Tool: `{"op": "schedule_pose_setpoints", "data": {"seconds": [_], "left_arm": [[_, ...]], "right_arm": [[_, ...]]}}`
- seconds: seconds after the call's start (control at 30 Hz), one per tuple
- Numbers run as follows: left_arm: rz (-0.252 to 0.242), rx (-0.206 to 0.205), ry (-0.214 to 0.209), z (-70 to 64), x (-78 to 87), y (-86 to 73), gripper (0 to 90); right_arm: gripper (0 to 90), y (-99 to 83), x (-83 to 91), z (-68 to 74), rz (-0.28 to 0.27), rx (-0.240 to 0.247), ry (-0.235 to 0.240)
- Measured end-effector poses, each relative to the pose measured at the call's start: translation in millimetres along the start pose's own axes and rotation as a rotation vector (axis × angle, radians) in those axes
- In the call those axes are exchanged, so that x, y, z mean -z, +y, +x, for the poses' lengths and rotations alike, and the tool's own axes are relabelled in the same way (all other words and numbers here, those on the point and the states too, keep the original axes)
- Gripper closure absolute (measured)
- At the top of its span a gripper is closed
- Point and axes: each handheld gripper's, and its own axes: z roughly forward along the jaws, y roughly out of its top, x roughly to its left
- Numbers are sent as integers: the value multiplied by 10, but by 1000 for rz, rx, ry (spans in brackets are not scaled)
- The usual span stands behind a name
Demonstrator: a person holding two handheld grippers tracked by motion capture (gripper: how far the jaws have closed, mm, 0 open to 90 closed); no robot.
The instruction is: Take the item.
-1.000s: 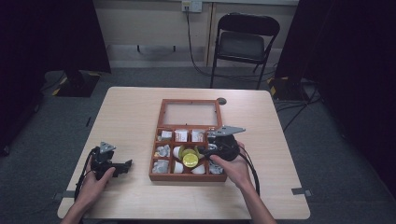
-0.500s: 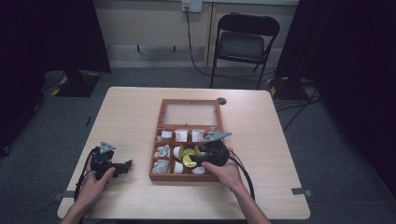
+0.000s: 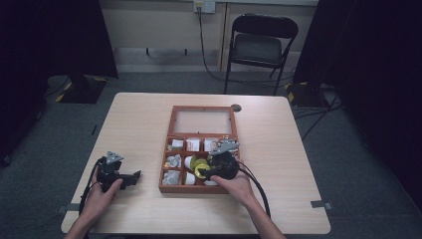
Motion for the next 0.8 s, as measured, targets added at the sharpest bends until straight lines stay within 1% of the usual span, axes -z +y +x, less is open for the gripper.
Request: {"op": "schedule_pose_setpoints", "data": {"seconds": [0.27, 0.37, 0.47, 0.7, 0.8], "left_arm": [[-1, 0, 0, -2, 0, -1, 0], [0, 0, 0, -2, 1, -1, 0], [0, 0, 1, -2, 1, -1, 0], [0, -1, 1, -3, 1, -1, 0], [0, -1, 1, -3, 1, -1, 0]], "right_arm": [[456, 11, -44, 30, 21, 20, -11], [429, 15, -50, 33, 28, 20, 0], [423, 17, -57, 40, 33, 30, -4], [430, 16, -56, 44, 34, 30, -7], [436, 13, -52, 44, 36, 29, -2]]}}
